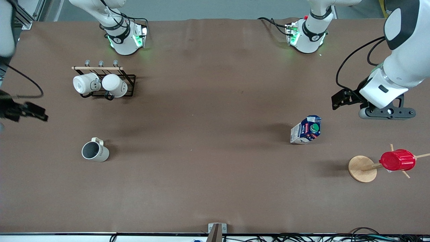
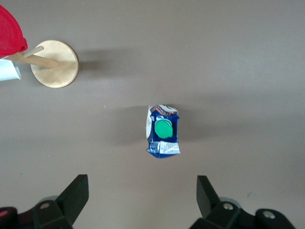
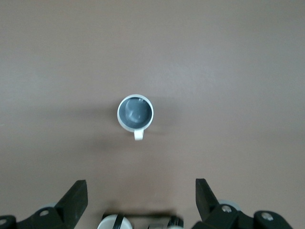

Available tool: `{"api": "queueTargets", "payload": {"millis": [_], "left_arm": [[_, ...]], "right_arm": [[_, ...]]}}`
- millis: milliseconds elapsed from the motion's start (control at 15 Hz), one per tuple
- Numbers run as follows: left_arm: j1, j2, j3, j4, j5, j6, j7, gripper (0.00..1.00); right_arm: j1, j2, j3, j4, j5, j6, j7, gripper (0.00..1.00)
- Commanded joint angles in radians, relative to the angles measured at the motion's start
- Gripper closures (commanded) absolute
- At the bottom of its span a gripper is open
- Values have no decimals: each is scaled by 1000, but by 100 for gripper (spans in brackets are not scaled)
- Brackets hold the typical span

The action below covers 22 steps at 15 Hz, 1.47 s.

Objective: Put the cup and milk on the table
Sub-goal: 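Reach the right gripper to the mug while the left gripper nears the milk, then grasp the mug with the right gripper while the left gripper grasps the milk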

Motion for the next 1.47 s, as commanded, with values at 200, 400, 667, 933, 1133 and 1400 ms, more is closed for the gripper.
{"api": "queueTargets", "payload": {"millis": [200,400,667,933,1133,1400], "left_arm": [[6,42,-3,-114,-8,132,23,0],[7,44,-4,-166,-8,188,23,0],[4,44,-6,-256,-8,278,22,0],[2,47,-6,-316,-8,332,19,0],[1,56,-7,-332,-8,363,9,0],[-5,71,-10,-333,-8,378,3,0]], "right_arm": [[-27,192,13,-146,-1,361,-129,0],[-27,255,13,-215,2,521,-156,0],[-29,284,14,-307,2,655,-196,0],[-26,316,17,-307,5,664,-195,10],[-21,318,17,-303,37,662,-189,41],[-18,323,17,-292,76,659,-182,97]]}}
